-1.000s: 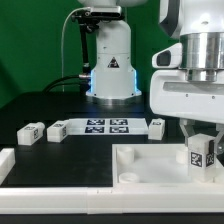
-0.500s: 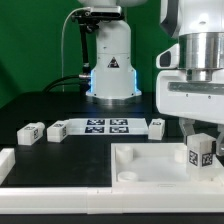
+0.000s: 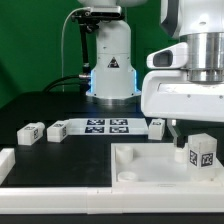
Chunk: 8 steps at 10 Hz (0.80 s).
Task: Assemble one leg
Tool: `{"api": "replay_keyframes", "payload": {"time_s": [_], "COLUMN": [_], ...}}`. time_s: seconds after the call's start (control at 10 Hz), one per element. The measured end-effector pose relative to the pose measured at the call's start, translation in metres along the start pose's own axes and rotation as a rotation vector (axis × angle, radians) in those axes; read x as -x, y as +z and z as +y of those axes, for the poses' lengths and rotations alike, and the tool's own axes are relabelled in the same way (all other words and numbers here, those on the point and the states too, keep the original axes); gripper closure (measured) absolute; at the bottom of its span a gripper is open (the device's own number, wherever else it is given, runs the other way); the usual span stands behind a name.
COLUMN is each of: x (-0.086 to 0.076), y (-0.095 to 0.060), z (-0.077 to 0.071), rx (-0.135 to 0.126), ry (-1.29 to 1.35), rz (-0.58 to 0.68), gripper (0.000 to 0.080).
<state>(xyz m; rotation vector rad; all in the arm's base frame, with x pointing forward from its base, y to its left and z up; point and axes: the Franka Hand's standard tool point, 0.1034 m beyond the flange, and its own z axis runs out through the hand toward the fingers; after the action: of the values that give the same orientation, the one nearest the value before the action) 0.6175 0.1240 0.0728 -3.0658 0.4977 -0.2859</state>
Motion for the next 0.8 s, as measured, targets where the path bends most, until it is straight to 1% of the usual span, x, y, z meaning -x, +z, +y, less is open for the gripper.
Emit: {"api": "replay_keyframes", "payload": {"time_s": [0.1, 0.2, 0.4, 0.6, 0.8], "x": [-0.0018, -0.0034, -0.0048, -0.0058, -0.0057], "y": [0.0001, 0.0002, -0.0007, -0.0004, 0.0001], "z": [0.0031, 0.0059, 0.0071, 0.009, 0.0095], "rx": [0.001, 0.002, 0.016, 0.034, 0.034], "ry": [-0.147, -0.22, -0.436, -0.566, -0.548], "rz": [0.001, 0.001, 0.004, 0.005, 0.004], "gripper": [0.015, 0.015, 0.015, 0.015, 0.0153]}}
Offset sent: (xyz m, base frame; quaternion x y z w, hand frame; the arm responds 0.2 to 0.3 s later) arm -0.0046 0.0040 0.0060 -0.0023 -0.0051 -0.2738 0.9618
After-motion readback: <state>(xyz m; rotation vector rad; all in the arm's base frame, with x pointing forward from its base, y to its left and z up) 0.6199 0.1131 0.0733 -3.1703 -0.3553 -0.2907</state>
